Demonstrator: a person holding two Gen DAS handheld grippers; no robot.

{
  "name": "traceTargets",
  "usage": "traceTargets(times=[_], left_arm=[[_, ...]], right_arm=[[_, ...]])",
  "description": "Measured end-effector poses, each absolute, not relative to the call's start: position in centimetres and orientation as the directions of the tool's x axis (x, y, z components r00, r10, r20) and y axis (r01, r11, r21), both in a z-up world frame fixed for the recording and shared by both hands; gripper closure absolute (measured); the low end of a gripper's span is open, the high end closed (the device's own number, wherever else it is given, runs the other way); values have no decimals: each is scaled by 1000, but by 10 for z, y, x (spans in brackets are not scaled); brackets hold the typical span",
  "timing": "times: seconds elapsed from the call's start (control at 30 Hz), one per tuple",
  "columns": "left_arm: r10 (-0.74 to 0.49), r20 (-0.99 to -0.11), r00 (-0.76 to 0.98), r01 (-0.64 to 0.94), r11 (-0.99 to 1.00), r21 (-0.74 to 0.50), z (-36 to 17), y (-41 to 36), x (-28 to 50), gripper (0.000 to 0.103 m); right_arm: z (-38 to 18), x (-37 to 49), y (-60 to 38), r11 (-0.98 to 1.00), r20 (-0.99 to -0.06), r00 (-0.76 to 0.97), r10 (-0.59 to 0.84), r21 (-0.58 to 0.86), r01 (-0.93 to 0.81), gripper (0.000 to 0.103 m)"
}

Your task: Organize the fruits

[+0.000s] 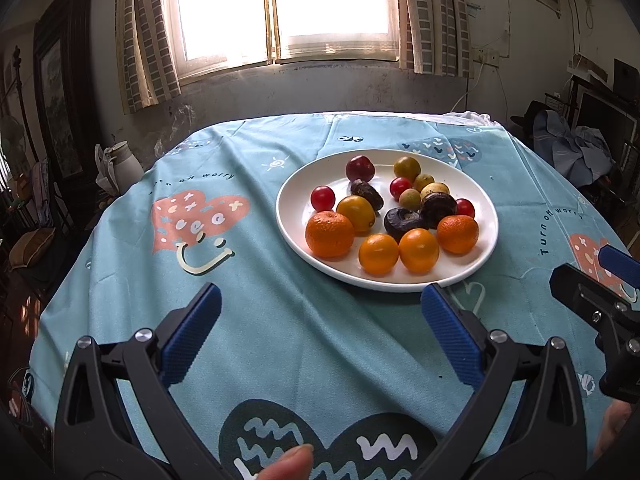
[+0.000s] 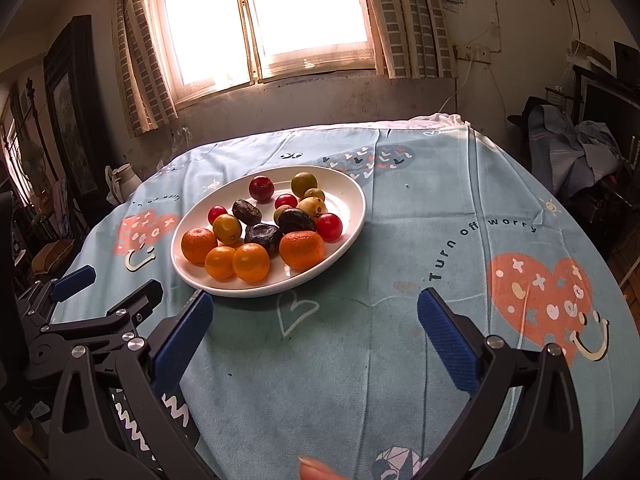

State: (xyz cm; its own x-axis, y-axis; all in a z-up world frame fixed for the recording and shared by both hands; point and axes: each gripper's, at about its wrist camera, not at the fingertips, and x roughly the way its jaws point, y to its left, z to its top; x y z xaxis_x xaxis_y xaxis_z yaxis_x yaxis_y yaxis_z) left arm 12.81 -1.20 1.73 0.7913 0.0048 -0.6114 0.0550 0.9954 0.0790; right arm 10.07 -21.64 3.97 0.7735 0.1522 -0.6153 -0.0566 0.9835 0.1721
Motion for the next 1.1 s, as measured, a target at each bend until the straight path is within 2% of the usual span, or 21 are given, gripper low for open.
traceTargets(times=[1.1], left_arm=[[7,-622,783,55,995,80,12,-10,128,2]], right_arm=[[35,102,-210,985,-637,755,156,161,-67,1]])
